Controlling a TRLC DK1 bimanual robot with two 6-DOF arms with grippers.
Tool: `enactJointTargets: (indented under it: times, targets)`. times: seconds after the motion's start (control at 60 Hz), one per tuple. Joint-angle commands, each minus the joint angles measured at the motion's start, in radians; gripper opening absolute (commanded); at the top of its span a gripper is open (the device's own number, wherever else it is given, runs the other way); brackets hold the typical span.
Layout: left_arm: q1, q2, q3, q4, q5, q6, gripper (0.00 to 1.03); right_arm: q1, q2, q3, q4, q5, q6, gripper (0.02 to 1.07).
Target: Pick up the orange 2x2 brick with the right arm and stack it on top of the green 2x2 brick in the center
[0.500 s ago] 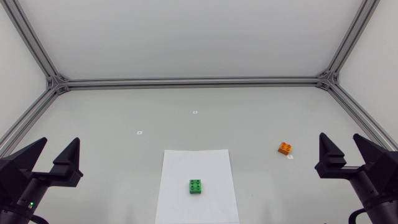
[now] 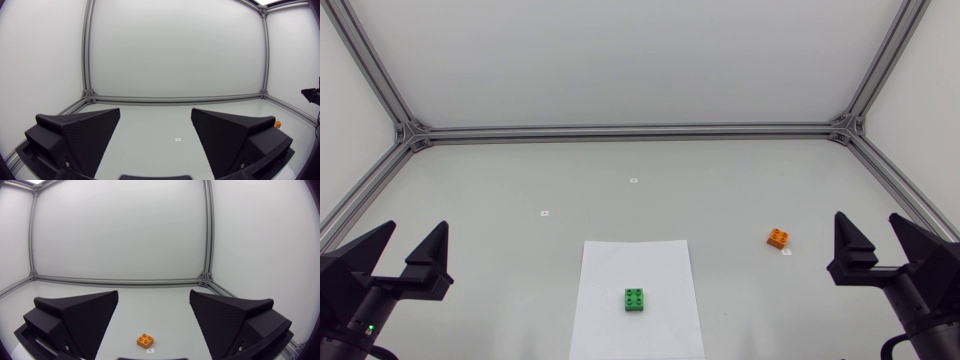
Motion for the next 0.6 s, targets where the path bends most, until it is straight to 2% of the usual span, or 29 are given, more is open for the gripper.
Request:
enactJointTargets:
  times: [0.0, 0.35, 0.583]
  targets:
    - [0.003, -0.008, -0.041, -0.015, 0.004, 0.013, 0.99, 0.009, -0.012, -0.013, 0.018, 0.002, 0.025, 1.03]
    - [0.003, -0.008, -0.041, -0.015, 0.004, 0.013, 0.99, 0.019, 0.017, 0.126, -0.021, 0.0, 0.025, 1.03]
    - [0.003, -0.008, -0.041, -0.015, 0.004, 0.013, 0.99, 0.021, 0.261, 0.288, -0.025, -0.006, 0.025, 1.03]
